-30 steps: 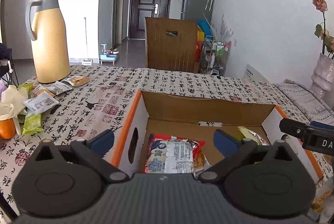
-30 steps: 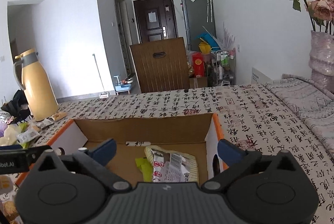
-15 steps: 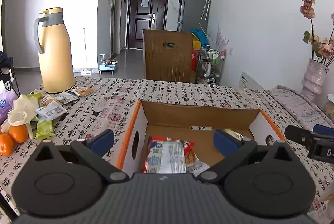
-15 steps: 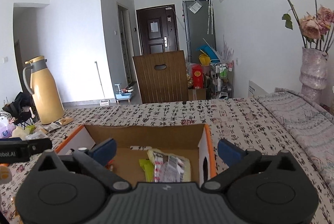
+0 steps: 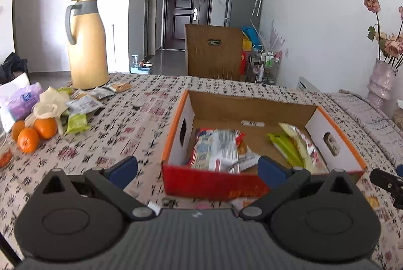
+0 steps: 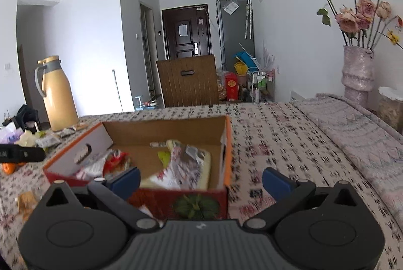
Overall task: Organize snacks
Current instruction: 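Move both open tools back from the box to the snack pile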
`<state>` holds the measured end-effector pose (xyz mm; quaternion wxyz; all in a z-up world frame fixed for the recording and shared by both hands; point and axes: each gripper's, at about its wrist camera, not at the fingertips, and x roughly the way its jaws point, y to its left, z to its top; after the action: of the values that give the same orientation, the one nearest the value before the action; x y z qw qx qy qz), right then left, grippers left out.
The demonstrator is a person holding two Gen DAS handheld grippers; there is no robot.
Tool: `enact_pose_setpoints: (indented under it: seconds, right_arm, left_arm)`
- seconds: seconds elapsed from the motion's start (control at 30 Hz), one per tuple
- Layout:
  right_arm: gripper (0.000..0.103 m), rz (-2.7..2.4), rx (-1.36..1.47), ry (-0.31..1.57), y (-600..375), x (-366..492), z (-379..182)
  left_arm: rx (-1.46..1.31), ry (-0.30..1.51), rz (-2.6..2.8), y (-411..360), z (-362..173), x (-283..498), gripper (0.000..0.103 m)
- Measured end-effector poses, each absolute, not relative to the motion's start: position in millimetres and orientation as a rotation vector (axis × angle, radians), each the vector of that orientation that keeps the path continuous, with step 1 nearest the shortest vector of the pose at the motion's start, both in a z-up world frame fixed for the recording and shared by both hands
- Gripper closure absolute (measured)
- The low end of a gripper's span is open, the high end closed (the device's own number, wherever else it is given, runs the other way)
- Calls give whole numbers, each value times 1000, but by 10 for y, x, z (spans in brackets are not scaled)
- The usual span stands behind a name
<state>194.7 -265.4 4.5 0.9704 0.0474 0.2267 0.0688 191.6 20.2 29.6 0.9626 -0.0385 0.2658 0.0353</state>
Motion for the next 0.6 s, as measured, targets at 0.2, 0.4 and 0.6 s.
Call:
enact_pose_setpoints:
  seconds: [0.2, 0.4, 0.6]
  right_arm:
    - [0, 102, 148, 532, -2832, 1737, -248]
    - [0, 64, 190, 593, -3001, 1623, -488]
    - [0, 54, 193, 610, -3052, 1631, -545]
  left_arm:
    - [-84, 543, 89, 274, 121, 1696, 0]
    - [-75, 557, 108, 306, -92, 1613, 0]
    - [-56, 553, 107, 280, -253, 1626, 0]
